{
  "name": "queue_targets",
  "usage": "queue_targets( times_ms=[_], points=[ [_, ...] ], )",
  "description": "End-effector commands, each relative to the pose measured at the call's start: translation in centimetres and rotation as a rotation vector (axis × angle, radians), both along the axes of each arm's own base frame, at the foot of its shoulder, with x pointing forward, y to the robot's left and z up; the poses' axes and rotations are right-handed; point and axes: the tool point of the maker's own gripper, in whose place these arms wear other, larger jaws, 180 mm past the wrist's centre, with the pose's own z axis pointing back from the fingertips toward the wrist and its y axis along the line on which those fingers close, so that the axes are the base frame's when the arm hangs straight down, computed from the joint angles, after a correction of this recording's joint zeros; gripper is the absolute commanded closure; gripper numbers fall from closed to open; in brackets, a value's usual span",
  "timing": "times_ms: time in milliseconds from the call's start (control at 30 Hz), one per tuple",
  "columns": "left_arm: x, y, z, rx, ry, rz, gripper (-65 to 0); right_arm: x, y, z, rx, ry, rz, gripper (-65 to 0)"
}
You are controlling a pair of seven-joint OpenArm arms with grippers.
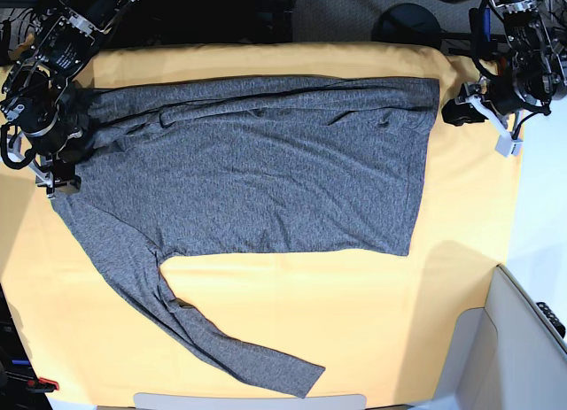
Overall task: Fold the T-shirt properly
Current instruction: 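Open both grippers, release the shoulder edge and raise them, then move both grippers along the shirt sides to the hem corners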
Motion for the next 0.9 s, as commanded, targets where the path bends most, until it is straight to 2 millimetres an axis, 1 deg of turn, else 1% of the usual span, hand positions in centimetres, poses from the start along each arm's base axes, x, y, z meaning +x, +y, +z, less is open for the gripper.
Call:
queue_targets(
  times_ms=[0,33,67,133,233,333,433,500,567,667,733,800,867],
  points=[
    [1.5,0.7,2.3,0.042,-0.076,-0.026,-21.4,0.9,-0.7,1.8,-0.022,-0.054,-0.002,-33.6],
    [2.1,0.8,3.1,0.059,-0.101,-0.035,-21.4,1.2,-0.8,2.1,-0.024,-0.061,-0.005,-33.6],
    [3.0,1.1,4.3,0.081,-0.140,-0.046,-21.4,1.3,-1.2,2.4,-0.026,-0.071,-0.015,-33.6],
    [4.4,1.4,5.8,0.105,-0.186,-0.056,-21.4,1.5,-1.8,2.4,-0.010,-0.078,-0.039,-33.6],
    [6.2,1.7,7.3,0.118,-0.232,-0.059,-21.4,2.3,-3.5,2.6,-0.009,-0.077,-0.057,-33.6],
    [7.3,1.8,8.3,0.123,-0.262,-0.060,-21.4,3.2,-4.0,3.0,0.003,-0.094,-0.064,-33.6],
    [8.4,2.3,8.1,0.095,-0.264,-0.030,-21.4,5.1,-4.3,4.6,-0.037,-0.153,-0.021,-33.5],
    [9.5,2.9,8.0,0.063,-0.264,0.006,-21.4,6.5,-5.3,4.8,-0.070,-0.155,-0.005,-33.5],
    [10.5,3.5,7.5,0.022,-0.251,0.044,-21.4,7.8,-6.2,4.0,-0.086,-0.126,-0.012,-33.5],
    [11.8,4.4,6.6,-0.042,-0.227,0.104,-21.4,9.7,-8.0,3.3,-0.155,-0.081,-0.026,-33.5],
    [12.5,5.1,5.9,-0.054,-0.196,0.136,-21.4,12.0,-8.4,3.7,-0.263,-0.047,0.043,-33.4],
    [12.6,5.6,5.1,-0.030,-0.165,0.147,-21.4,14.0,-8.5,4.3,-0.384,-0.006,0.140,-33.4],
    [12.5,5.9,4.6,0.000,-0.144,0.148,-21.4,16.3,-8.0,5.0,-0.480,0.011,0.241,-33.4]
  ],
)
